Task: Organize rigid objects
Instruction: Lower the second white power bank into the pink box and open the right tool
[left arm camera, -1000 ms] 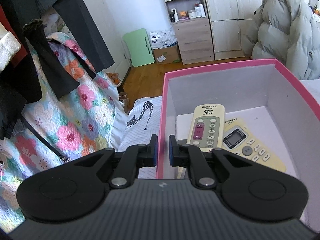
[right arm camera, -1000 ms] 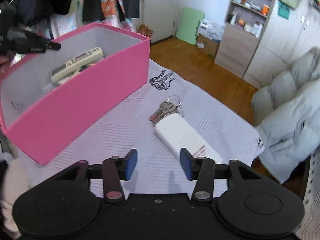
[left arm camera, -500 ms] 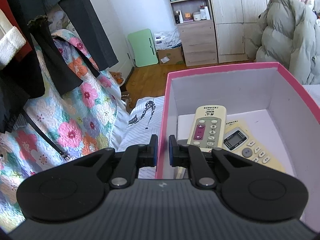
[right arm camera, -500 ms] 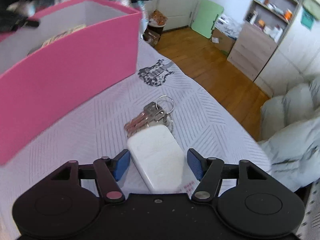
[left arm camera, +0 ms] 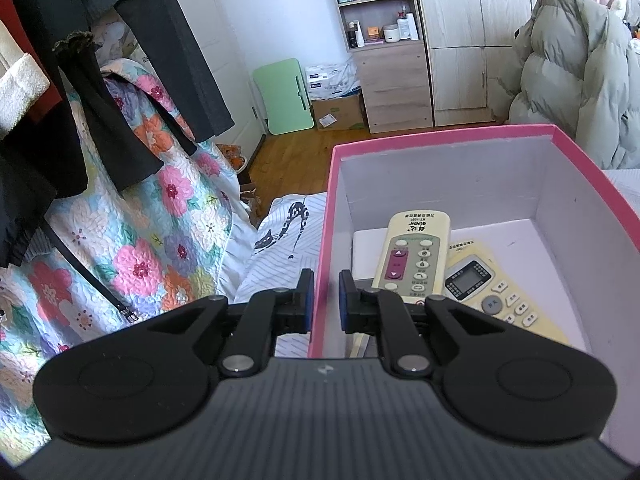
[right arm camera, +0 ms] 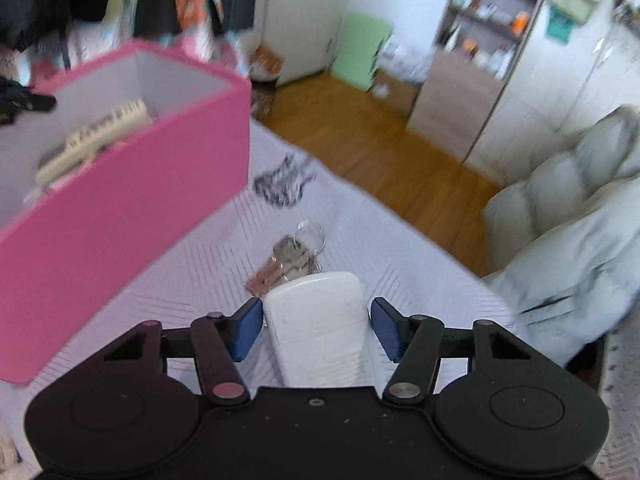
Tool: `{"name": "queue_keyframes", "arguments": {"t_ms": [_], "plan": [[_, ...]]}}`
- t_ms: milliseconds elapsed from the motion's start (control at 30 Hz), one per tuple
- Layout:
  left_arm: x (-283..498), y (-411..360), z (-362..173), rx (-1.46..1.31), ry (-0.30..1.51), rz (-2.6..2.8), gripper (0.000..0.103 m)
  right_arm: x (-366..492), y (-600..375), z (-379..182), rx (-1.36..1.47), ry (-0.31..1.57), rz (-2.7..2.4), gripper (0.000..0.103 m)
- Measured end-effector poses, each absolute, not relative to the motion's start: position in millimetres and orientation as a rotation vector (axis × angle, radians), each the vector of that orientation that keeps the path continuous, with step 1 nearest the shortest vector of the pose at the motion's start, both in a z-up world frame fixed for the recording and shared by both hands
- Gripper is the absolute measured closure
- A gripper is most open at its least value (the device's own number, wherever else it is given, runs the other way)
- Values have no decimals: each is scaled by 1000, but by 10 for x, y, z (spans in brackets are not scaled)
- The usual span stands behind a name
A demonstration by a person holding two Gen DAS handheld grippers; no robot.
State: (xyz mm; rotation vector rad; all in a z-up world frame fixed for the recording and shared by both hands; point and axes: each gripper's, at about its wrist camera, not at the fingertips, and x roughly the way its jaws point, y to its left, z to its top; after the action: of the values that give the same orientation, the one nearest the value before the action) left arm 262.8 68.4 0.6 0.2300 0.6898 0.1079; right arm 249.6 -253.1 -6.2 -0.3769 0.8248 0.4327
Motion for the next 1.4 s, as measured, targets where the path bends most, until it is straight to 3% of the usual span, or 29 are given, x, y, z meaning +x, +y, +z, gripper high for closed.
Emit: {"name": "queue_keyframes", "arguments": {"t_ms": [300, 733, 967, 1100, 1167, 1400], "plan": [[2625, 666, 2, 240, 688, 110, 92, 1606, -2356, 425, -422, 588, 369, 40], [2620, 662, 3, 227, 686, 115, 92, 1400, -1958, 1153, -300, 356, 490, 41], [2579, 697, 35, 198, 668, 116, 93, 1639, -1525, 955, -16, 430, 767, 41], [2605, 750, 38, 192, 679, 140, 89, 1867, -1205, 464, 0, 517, 823, 41], [2609, 825, 64, 137, 680, 91, 94, 1931, -1202, 324, 30, 550, 823, 41], [2580, 748, 56, 180, 673, 105, 94, 1793, -1253, 375, -71, 603, 839, 41]]}}
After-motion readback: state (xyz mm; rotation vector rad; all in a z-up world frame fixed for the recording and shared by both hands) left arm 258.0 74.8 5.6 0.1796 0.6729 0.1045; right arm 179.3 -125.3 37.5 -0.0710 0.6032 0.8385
